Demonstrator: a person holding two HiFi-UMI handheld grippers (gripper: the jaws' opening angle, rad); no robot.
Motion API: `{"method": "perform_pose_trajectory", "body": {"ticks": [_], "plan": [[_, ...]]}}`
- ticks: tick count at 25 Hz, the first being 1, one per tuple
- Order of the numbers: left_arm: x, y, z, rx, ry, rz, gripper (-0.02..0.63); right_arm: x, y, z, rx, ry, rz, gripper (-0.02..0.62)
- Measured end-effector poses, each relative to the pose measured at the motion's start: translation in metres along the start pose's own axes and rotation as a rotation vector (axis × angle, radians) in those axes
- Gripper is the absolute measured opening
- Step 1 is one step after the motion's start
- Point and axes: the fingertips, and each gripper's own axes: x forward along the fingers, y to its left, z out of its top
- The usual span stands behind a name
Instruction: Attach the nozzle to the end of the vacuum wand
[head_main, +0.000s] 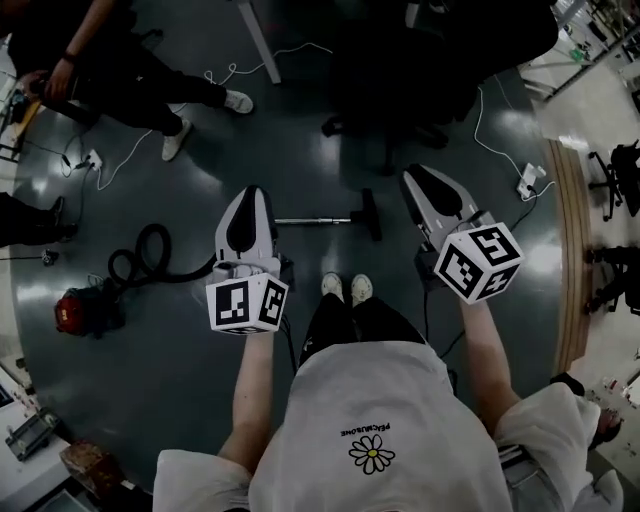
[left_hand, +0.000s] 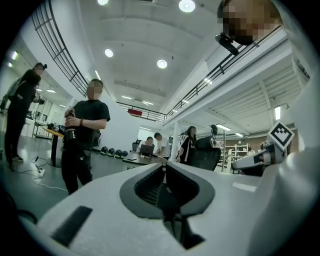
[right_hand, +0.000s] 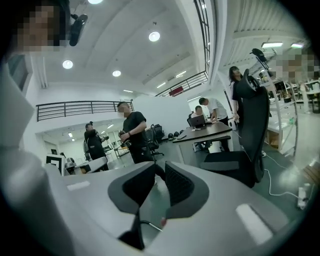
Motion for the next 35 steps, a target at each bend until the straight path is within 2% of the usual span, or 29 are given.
{"method": "perform_pose_trajectory", "body": {"ticks": [3, 6, 9, 13, 15, 18, 20, 23, 27, 30, 35], "plan": [[0.039, 0.02, -0.061, 0.04, 0.034, -0.055, 0.039, 0.042, -0.031, -0.036, -0.025, 0.02, 0.012, 0.071], [0.083, 0.041, -0.171, 0.031, 0.078, -0.122, 0.066, 0.099, -0.084, -0.121, -0.033, 0.059, 0.03, 0.084], [0.12, 0.061, -0.314, 0.093, 0.127, -0.258, 0.114, 0.159, -0.14, -0.239, -0.133, 0.122, 0.085, 0.101], [0.149, 0.092, -0.53, 0.208, 0.239, -0.456, 0.189, 0.226, -0.217, -0.429, -0.277, 0.272, 0.207, 0.147], [0.152, 0.1, -0.624, 0.259, 0.302, -0.537, 0.214, 0.249, -0.251, -0.514, -0.346, 0.345, 0.241, 0.15], [0.142, 0.099, -0.735, 0.364, 0.424, -0.68, 0.266, 0.271, -0.278, -0.617, -0.461, 0.455, 0.297, 0.161], [0.122, 0.102, -0.796, 0.459, 0.551, -0.761, 0.305, 0.276, -0.283, -0.674, -0.525, 0.555, 0.361, 0.166], [0.099, 0.114, -0.873, 0.617, 0.708, -0.82, 0.334, 0.276, -0.301, -0.743, -0.651, 0.721, 0.406, 0.192], [0.085, 0.132, -0.94, 0.777, 0.801, -0.84, 0.337, 0.278, -0.324, -0.795, -0.817, 0.846, 0.388, 0.193], [0.09, 0.138, -0.965, 0.851, 0.821, -0.823, 0.334, 0.272, -0.337, -0.819, -0.888, 0.944, 0.38, 0.195], [0.086, 0.137, -0.981, 0.978, 0.833, -0.877, 0.225, 0.278, -0.344, -0.839, -0.967, 1.019, 0.386, 0.187]]}}
